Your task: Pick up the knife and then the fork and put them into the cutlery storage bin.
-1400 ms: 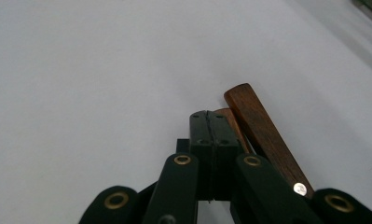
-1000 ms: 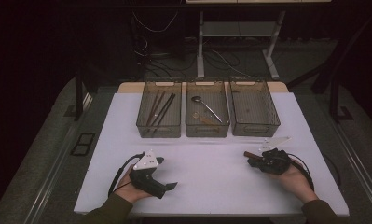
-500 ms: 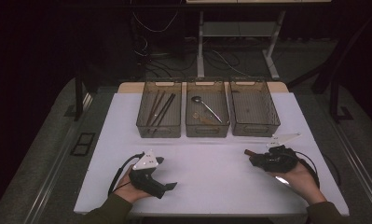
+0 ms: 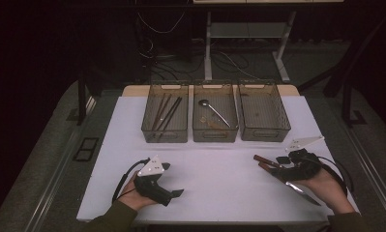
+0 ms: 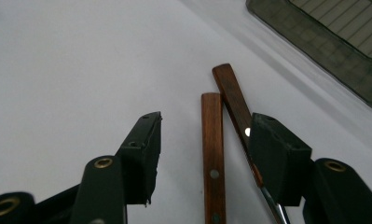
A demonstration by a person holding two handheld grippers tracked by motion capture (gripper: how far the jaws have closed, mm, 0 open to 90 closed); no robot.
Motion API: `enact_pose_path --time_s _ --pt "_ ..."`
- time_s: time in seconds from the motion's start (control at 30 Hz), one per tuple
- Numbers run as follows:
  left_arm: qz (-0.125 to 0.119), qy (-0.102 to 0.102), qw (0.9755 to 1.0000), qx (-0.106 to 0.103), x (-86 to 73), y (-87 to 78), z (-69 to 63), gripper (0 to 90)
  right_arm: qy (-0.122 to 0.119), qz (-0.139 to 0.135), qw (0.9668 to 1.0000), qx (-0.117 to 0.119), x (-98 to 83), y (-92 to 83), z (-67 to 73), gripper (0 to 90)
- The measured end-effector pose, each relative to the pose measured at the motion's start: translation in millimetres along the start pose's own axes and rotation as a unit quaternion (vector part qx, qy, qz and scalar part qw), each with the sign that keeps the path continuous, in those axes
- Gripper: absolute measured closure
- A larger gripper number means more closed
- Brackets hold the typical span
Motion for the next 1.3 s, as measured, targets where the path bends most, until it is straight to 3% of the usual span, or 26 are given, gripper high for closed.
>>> enact_pose_path --time_s 0.17,0.33,0.6,0.83,1.0,1.13,1.3 --pt "0.001 0.001 1.0 0.0 -0.1 0.4 -0.2 0.0 -0.007 0.025 0.9996 0.007 -8.2 -3.5 -0.2 48.7" --pt "0.002 0.001 1.0 0.0 -0.3 0.4 0.0 0.0 -0.008 0.032 0.9994 0.009 -17.8 -3.0 -3.1 56.7" --pt "0.004 0.0 1.0 0.0 -0.8 0.8 0.1 0.0 0.007 0.007 0.9999 0.012 -37.6 -3.1 1.8 67.7" --pt "0.004 0.0 1.0 0.001 -0.8 0.9 -0.7 0.0 0.001 0.042 0.999 0.019 -45.3 -1.8 2.3 71.2" --pt "0.004 0.0 1.0 0.001 -0.7 0.8 -0.4 0.0 -0.006 0.089 0.9955 0.03 -46.2 4.2 1.2 73.3" --pt "0.002 0.0 1.0 0.001 -0.5 0.3 -0.5 0.0 -0.02 0.137 0.9898 0.031 -47.3 11.1 1.0 73.6" --pt "0.004 0.001 1.0 0.0 -0.8 0.5 -0.8 0.0 -0.032 0.178 0.983 0.03 -44.8 15.2 1.6 74.1"
Point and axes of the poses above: each handheld gripper's, and its own axes: y roughly forward along the jaws, x roughly out of its top, z roughly to its left, the point moved 10 cm from there along y, roughly forward along the jaws, and after that the axes turned 14 degrees about -y, right-handed, at the moved point
